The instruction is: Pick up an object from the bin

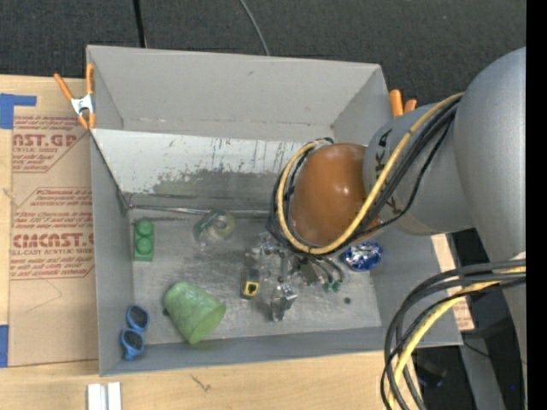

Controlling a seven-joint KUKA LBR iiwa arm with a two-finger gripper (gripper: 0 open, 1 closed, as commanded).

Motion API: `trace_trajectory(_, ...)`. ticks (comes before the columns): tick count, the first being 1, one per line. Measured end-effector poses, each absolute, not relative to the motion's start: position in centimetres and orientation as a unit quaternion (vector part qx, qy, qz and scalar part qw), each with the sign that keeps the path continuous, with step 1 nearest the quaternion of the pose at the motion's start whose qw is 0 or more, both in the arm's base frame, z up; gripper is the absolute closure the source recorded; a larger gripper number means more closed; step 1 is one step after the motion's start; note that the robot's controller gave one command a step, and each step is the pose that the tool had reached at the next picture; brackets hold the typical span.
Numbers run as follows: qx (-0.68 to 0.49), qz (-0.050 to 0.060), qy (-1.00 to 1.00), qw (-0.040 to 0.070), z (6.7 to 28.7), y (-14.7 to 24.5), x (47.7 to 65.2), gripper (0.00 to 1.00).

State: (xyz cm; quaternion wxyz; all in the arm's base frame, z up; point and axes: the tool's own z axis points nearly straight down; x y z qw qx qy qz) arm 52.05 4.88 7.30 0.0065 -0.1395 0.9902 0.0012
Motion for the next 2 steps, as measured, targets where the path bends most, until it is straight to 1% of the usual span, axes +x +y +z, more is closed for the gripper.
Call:
trace_trajectory(1,-0.140,0.000,0.990,0.002,7.5,4.8,52.0,1.00)
trace_trajectory(2,-0.137,0.000,0.991,0.004,19.5,4.7,52.9,1.00)
